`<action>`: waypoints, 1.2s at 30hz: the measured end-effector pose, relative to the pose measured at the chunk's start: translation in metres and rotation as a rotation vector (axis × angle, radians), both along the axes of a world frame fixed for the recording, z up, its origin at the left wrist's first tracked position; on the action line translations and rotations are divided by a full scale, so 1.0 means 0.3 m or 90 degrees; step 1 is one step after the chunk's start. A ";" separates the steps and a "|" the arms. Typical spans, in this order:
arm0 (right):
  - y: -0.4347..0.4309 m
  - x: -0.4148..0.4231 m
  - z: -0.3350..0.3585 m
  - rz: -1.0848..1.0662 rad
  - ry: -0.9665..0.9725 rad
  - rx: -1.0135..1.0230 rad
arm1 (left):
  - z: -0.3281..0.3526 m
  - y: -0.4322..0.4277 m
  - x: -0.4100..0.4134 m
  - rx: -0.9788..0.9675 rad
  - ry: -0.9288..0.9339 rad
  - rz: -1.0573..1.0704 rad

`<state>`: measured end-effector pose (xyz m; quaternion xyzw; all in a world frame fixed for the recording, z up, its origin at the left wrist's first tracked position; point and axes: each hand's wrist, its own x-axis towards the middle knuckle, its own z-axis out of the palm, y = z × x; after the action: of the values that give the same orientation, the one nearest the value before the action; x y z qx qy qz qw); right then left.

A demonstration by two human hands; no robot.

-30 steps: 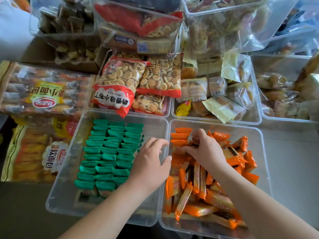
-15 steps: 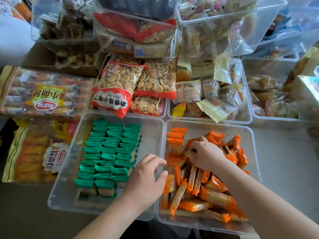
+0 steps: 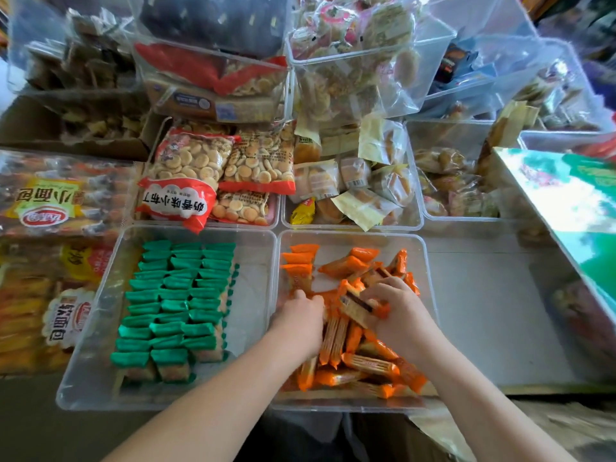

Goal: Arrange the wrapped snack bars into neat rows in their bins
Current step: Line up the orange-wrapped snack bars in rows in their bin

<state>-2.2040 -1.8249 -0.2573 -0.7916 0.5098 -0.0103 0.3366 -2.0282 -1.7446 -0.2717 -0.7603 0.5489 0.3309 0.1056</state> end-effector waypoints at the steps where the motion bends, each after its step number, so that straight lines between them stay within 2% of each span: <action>1: 0.012 -0.020 0.011 -0.029 0.005 0.018 | -0.002 -0.001 -0.002 0.001 0.004 0.005; 4: 0.059 -0.060 0.027 -0.082 0.027 0.055 | -0.012 0.016 -0.020 0.017 0.014 -0.014; 9: 0.121 -0.077 0.027 -0.124 0.019 0.075 | -0.039 0.045 -0.038 -0.037 0.043 0.078; 14: 0.159 -0.043 0.030 -0.136 0.025 0.125 | -0.058 0.089 -0.061 -0.056 0.069 0.088; 19: 0.159 -0.011 0.017 -0.128 0.027 0.124 | -0.072 0.078 -0.048 -0.079 0.050 0.098; 24: 0.179 -0.076 0.050 -0.212 -0.028 0.100 | -0.052 0.100 -0.043 -0.131 0.074 0.120; 28: 0.157 -0.164 0.071 -0.237 0.075 -0.031 | 0.001 0.123 -0.030 -0.187 0.176 0.195; 32: 0.171 -0.186 0.085 -0.171 0.201 -0.069 | 0.072 0.147 -0.002 -0.245 0.275 0.276; 35: 0.195 -0.131 0.108 -0.079 0.111 -0.126 | 0.103 0.163 0.012 -0.318 0.356 0.370; 36: 0.202 -0.098 0.125 -0.073 0.037 -0.081 | 0.117 0.169 0.008 -0.334 0.385 0.402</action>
<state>-2.2334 -1.7642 -0.2197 -0.7809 0.5622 -0.0387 0.2694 -2.0258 -1.6940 -0.2367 -0.7602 0.3627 0.4031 -0.3577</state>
